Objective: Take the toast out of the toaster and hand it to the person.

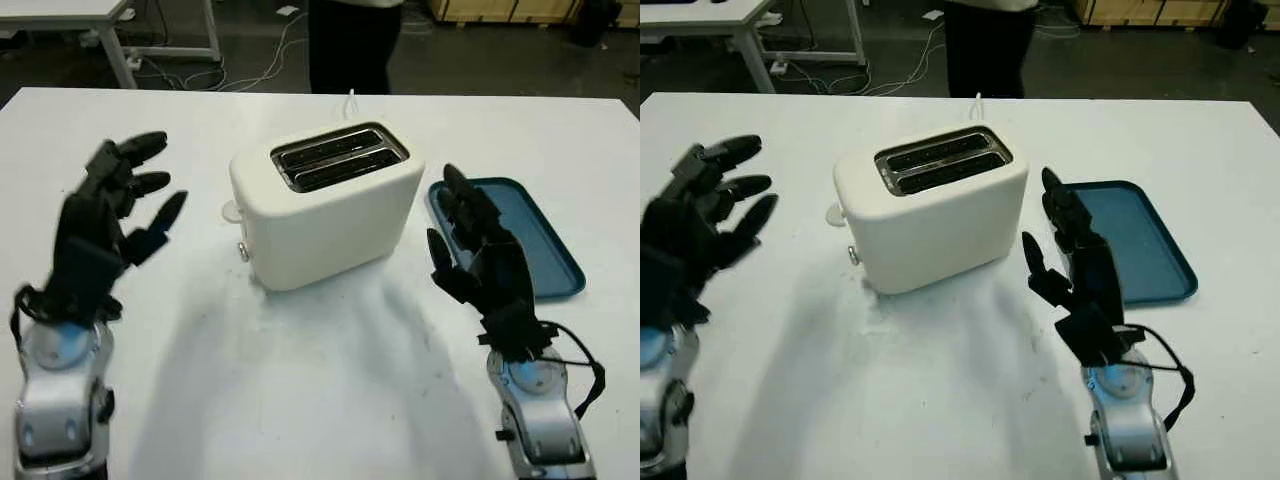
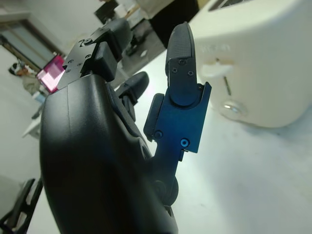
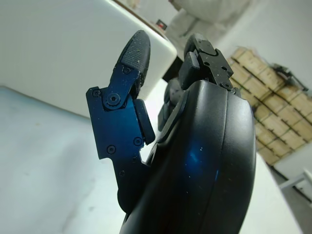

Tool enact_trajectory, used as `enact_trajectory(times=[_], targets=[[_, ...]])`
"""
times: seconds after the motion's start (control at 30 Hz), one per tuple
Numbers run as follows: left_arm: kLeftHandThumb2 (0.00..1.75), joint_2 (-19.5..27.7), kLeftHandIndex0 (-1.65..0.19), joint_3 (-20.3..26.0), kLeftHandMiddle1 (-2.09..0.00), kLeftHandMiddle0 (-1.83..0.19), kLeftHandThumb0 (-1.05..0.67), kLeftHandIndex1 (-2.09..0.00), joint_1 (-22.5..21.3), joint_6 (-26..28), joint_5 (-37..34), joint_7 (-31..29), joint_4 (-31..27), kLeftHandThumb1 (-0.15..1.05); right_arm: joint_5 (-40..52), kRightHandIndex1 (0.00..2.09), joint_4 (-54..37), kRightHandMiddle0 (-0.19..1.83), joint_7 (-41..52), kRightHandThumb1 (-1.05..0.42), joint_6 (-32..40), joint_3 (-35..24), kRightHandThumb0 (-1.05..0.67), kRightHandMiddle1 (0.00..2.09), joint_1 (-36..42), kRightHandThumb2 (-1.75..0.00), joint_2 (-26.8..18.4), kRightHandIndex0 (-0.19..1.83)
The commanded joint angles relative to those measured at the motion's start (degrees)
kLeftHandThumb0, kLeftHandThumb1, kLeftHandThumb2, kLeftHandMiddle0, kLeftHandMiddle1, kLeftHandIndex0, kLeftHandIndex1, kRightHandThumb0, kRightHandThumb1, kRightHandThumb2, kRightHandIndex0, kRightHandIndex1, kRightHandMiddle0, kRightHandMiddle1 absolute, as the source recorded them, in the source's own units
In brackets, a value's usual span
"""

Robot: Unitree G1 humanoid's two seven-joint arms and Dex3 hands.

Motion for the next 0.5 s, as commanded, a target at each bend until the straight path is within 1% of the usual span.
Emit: enact_trajectory(times=[0.0,0.07,0.13,0.2,0.27,0.33,0.47], targets=[[0.50,-1.2,-0.08,-1.6,-0.83,0.00,-0.49,-0.51,2.2,-3.0,1.5,1.2,2.1,0.92,0.1,0.00,0.0,0.13,-0.7,-0.92,2.1,0.5,-0.55,0.00,0.9,-0.78,1.7,0.14],[0.53,-2.9,-0.07,-3.0,-0.80,0.00,-0.49,-0.49,3.7,-4.9,2.2,2.3,4.1,0.92,-0.4,0.00,2.4,0.12,-1.6,-0.92,2.5,0.8,-0.55,0.00,1.1,-0.77,3.1,0.14],[0.52,-4.4,-0.07,-4.2,-0.78,0.00,-0.51,-0.48,4.8,-5.4,2.9,3.6,5.4,0.92,-0.2,0.00,3.8,0.12,-2.3,-0.92,3.2,0.8,-0.54,0.00,1.2,-0.77,4.4,0.14],[0.52,-6.5,-0.11,-5.3,-0.73,-0.02,-0.55,-0.43,5.8,-6.4,4.2,5.9,7.2,0.92,0.4,0.00,4.9,0.12,-3.0,-0.92,3.3,0.7,-0.56,0.00,1.4,-0.76,5.9,0.14],[0.56,-7.2,-0.15,-6.1,-0.71,-0.05,-0.57,-0.38,6.1,-10.9,5.5,7.5,11.4,0.92,0.6,0.00,5.3,0.13,-3.2,-0.92,3.6,0.6,-0.56,0.01,1.4,-0.76,6.8,0.14],[0.62,-7.4,-0.16,-6.6,-0.71,-0.05,-0.57,-0.36,6.0,-14.0,6.2,8.2,14.4,0.92,0.8,0.01,5.5,0.13,-3.1,-0.92,3.7,0.4,-0.56,0.01,1.3,-0.76,7.4,0.14],[0.66,-7.3,-0.16,-7.8,-0.74,-0.04,-0.58,-0.34,5.7,-13.7,6.5,7.6,15.4,0.92,1.5,0.00,5.9,0.13,-2.9,-0.92,3.7,0.1,-0.56,0.00,1.2,-0.76,8.3,0.12]])
